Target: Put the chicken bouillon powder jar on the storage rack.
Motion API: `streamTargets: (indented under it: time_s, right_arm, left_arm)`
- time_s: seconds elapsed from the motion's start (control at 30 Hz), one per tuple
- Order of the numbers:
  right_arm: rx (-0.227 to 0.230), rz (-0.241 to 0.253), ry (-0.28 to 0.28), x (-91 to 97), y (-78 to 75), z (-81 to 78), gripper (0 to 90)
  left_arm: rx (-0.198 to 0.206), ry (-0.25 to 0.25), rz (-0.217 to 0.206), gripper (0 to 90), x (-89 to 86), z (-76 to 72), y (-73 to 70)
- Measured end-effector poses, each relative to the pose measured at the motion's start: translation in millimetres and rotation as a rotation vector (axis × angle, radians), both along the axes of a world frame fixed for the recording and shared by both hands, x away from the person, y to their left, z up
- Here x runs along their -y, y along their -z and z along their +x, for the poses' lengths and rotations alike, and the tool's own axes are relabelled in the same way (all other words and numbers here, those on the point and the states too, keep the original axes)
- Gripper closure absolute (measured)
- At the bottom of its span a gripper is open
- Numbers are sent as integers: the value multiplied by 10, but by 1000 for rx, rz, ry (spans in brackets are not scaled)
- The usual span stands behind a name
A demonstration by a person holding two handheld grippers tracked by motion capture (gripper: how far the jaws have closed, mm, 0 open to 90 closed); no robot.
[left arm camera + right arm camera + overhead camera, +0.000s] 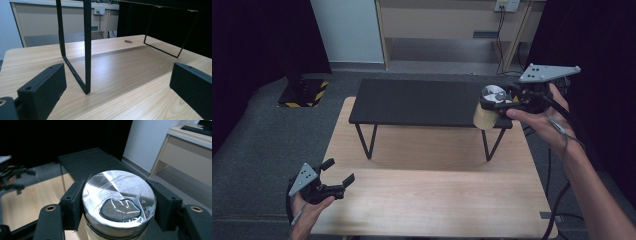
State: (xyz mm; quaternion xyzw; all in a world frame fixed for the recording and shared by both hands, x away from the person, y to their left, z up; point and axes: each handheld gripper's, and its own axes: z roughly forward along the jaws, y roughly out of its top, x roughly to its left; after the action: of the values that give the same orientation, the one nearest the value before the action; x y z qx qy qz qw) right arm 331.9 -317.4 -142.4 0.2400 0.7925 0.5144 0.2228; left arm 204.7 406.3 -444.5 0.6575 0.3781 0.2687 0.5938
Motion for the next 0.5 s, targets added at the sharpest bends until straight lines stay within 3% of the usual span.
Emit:
streamTargets:
  time_s: [0.17, 0.5]
  right_arm:
    - [-3, 10, 39, -77, 60, 217, 350]
    - [-2, -31, 144, -202, 237, 545, 349]
  left_arm:
    - [0, 0, 0, 0, -3, -3, 1]
    - [-1, 4, 0, 0, -7, 9, 2]
